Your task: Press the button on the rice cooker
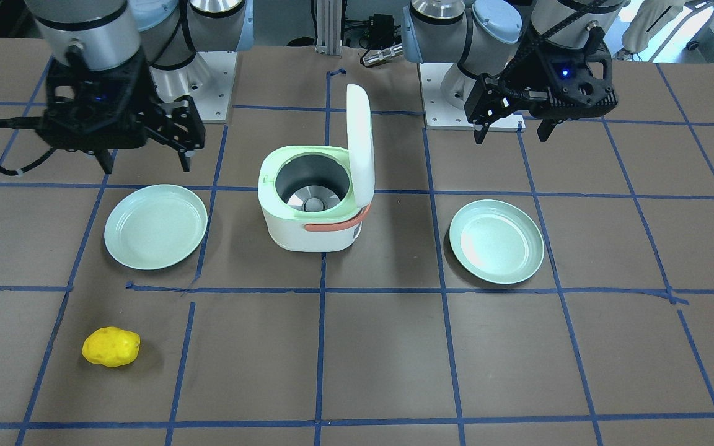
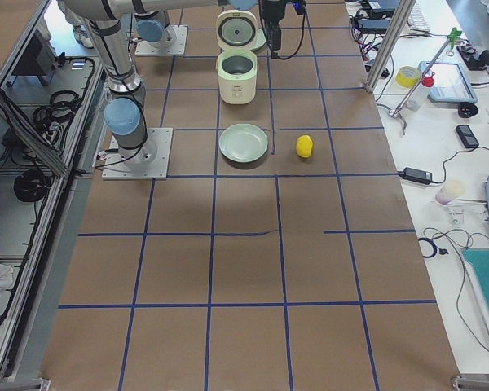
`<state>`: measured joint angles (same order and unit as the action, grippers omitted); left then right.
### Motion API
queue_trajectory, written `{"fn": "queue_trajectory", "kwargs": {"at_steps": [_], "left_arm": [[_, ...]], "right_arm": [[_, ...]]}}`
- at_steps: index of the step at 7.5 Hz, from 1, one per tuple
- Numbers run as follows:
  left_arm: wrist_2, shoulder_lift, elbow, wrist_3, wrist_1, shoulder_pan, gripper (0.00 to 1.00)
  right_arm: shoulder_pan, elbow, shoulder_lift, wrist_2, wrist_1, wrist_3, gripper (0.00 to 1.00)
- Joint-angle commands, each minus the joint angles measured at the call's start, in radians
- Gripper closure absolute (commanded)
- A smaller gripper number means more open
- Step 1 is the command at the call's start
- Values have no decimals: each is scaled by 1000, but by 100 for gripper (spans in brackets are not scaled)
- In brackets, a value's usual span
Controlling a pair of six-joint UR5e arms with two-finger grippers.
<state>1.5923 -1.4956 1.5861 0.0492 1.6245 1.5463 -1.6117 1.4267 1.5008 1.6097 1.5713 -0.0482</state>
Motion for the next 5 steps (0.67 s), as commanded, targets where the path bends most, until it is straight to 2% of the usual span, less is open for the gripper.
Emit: {"fn": "queue_trajectory", "kwargs": {"at_steps": [1,5], "left_arm": [[0,0,0,0,0,0,0],[0,0,0,0,0,0,0]], "right_arm": [[82,-34,2,-37,-7,-45,0],[78,-26,9,-36,-10,-42,0]]}}
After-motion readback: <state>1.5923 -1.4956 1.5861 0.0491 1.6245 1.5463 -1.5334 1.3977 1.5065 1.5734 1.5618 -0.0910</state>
